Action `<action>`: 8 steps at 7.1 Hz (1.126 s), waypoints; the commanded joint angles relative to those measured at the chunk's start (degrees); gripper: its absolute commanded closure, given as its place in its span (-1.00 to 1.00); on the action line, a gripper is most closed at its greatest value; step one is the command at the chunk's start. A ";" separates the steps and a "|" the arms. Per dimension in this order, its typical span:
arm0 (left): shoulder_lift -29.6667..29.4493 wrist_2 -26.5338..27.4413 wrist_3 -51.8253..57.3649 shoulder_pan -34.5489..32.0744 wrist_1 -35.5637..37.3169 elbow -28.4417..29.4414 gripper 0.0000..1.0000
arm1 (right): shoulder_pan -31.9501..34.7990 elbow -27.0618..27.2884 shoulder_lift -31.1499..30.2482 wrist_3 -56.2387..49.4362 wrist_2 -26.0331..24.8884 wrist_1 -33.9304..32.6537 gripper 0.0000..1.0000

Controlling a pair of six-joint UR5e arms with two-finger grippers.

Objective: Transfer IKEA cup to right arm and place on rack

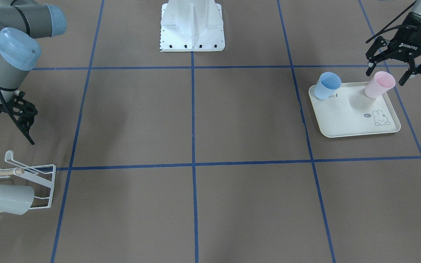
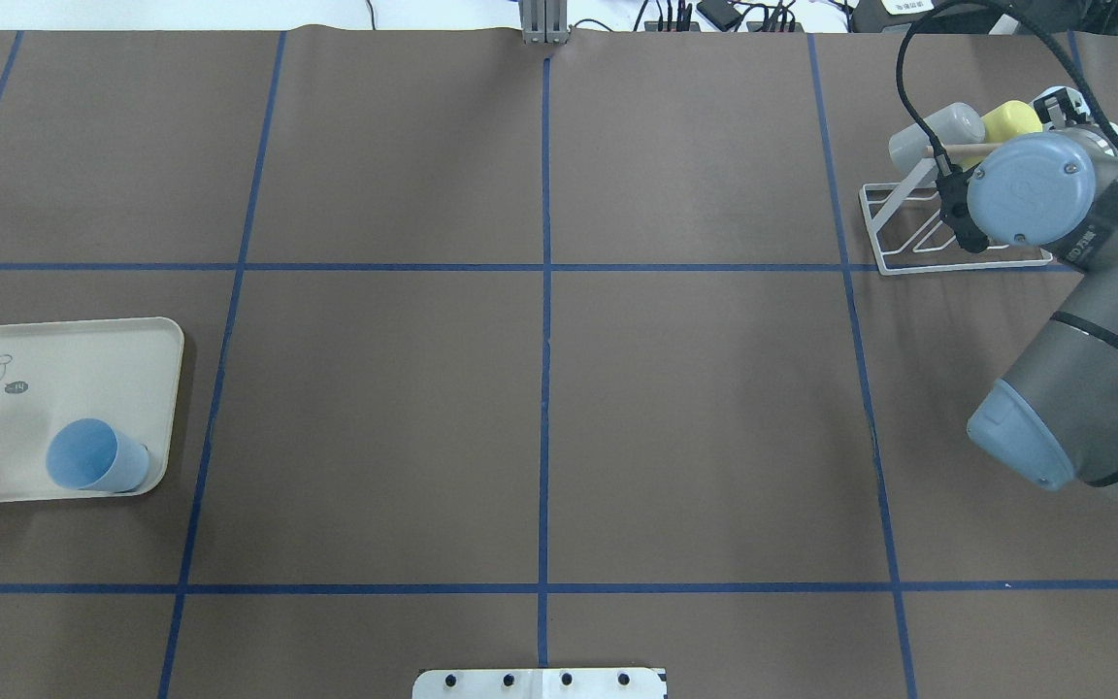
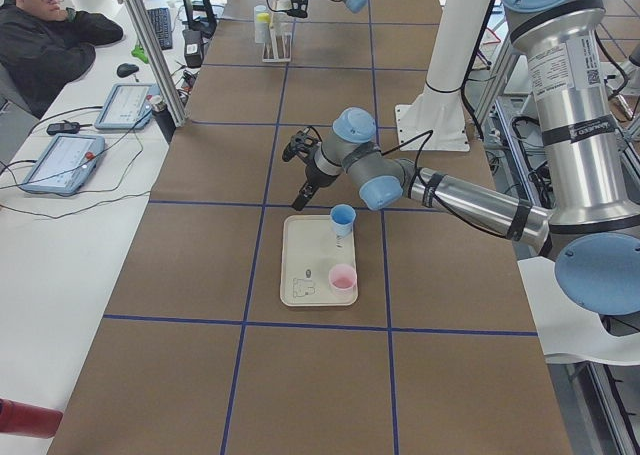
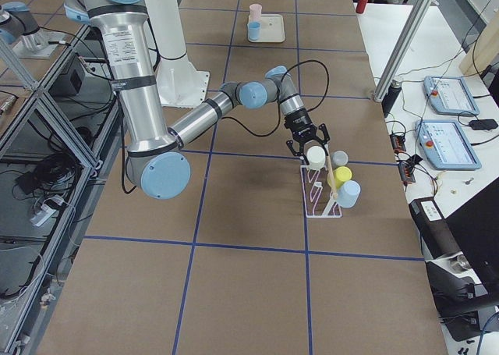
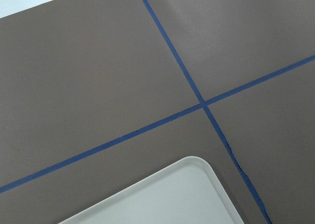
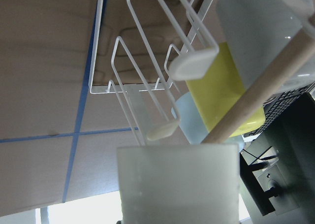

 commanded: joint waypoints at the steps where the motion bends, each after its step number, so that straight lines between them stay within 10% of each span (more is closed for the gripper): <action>1: -0.15 0.00 -2.89 0.09 -0.15 -0.15 -1.00 | 0.46 -2.99 -0.02 -0.65 -0.44 3.09 0.59; 6: -0.41 0.00 -2.91 0.09 -0.16 0.03 -1.00 | 0.20 -4.33 -0.11 -0.21 -0.44 4.79 0.33; 8: -0.41 -0.09 -2.91 0.09 -0.16 0.03 -1.00 | 0.11 -4.25 -0.37 -0.29 -0.62 4.79 -0.05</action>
